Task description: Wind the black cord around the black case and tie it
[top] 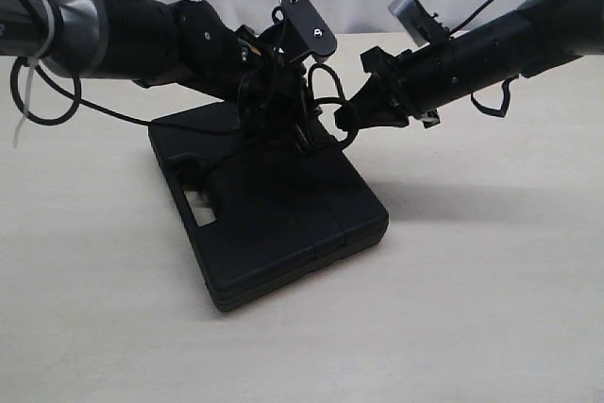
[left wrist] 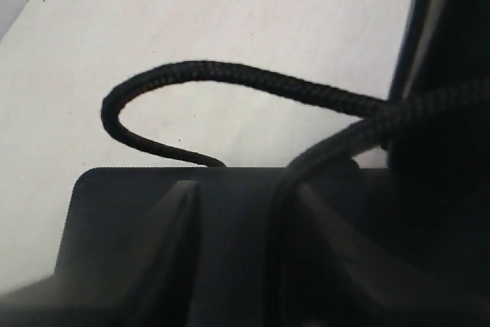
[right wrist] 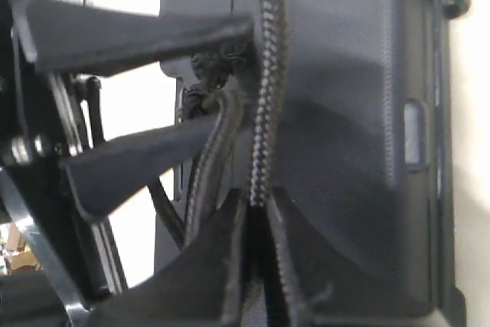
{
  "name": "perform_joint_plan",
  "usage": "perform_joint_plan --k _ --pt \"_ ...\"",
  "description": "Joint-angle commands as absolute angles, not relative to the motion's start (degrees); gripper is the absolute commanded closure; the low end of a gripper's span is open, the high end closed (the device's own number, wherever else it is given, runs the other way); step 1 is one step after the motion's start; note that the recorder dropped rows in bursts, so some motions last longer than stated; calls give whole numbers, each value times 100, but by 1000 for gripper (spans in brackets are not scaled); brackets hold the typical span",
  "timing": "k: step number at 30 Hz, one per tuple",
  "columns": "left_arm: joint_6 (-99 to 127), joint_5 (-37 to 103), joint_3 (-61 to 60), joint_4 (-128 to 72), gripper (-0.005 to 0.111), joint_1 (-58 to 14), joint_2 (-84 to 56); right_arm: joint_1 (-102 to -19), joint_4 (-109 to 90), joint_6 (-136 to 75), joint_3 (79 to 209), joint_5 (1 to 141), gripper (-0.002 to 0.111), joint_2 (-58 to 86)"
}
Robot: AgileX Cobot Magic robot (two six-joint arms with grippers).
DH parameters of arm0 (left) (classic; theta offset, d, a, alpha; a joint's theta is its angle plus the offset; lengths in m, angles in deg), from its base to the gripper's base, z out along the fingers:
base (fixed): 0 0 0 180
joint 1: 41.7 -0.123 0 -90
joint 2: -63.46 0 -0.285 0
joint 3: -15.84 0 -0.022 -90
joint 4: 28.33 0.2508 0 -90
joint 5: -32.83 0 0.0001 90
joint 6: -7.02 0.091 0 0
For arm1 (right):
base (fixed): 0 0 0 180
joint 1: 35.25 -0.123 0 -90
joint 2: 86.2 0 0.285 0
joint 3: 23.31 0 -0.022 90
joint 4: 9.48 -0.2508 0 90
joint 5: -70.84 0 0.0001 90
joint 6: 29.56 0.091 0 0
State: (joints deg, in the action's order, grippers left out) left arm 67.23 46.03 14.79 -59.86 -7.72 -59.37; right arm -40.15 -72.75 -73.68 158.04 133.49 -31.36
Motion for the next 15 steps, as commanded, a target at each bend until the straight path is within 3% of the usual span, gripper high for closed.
perform_joint_plan --k 1,8,12,15 --pt "6710 4685 1502 -6049 58 -763 -5914 -4220 -7288 -7540 15776 13432 104 -3120" --pt "6719 5702 1502 -5207 57 -773 -5229 -4340 -7065 -7574 15776 13068 104 -3120" --pt "7028 7466 1502 -4942 57 -773 -4434 -4340 -7050 -7563 15776 13050 104 -3120" --pt "6906 7024 1502 -4956 57 -773 -4539 -4340 -7050 -7518 15776 13063 104 -3120"
